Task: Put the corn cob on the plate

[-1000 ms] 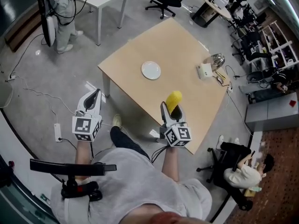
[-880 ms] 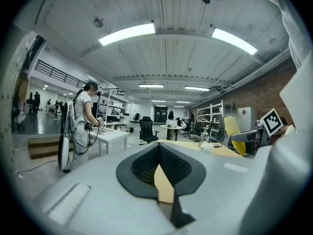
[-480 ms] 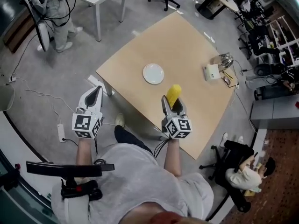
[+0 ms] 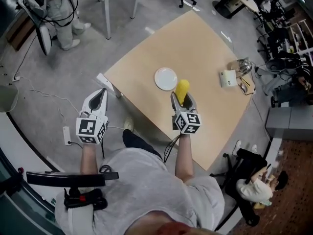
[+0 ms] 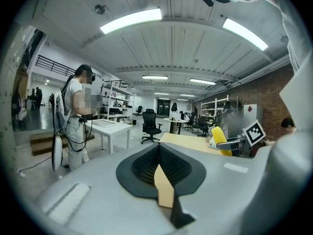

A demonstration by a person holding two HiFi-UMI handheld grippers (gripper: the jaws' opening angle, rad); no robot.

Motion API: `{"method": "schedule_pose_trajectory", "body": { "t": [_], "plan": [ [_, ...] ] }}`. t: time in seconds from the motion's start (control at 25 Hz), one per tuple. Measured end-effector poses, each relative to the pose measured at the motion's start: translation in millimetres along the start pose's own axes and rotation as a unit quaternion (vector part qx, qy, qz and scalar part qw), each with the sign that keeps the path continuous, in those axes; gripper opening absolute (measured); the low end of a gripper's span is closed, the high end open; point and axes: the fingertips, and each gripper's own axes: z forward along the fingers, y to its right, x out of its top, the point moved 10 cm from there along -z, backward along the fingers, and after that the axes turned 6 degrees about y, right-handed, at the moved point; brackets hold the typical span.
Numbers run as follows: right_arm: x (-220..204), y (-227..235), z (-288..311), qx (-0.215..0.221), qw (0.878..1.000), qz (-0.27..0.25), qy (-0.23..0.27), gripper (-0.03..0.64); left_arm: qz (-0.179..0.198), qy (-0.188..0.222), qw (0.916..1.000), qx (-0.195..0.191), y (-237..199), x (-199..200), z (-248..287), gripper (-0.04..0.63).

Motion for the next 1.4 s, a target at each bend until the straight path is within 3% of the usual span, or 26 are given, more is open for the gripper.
{"method": "schedule_pose_trajectory", "body": {
  "t": [0.8,1.4],
  "plan": [
    [-56.9,39.8,94.5,-0.003,0.994,0.002,-0.110,0.250,0.012,-0.008,0.9996,0.023,-20.7,4.3,20.5,0.020],
    [-98.3,62.7,137.4,-0.006,0.980,0.005,-0.200,0.250,0.014,-0.010,0.9989,0.044,-24.8,6.5,20.1,0.020]
  ]
}}
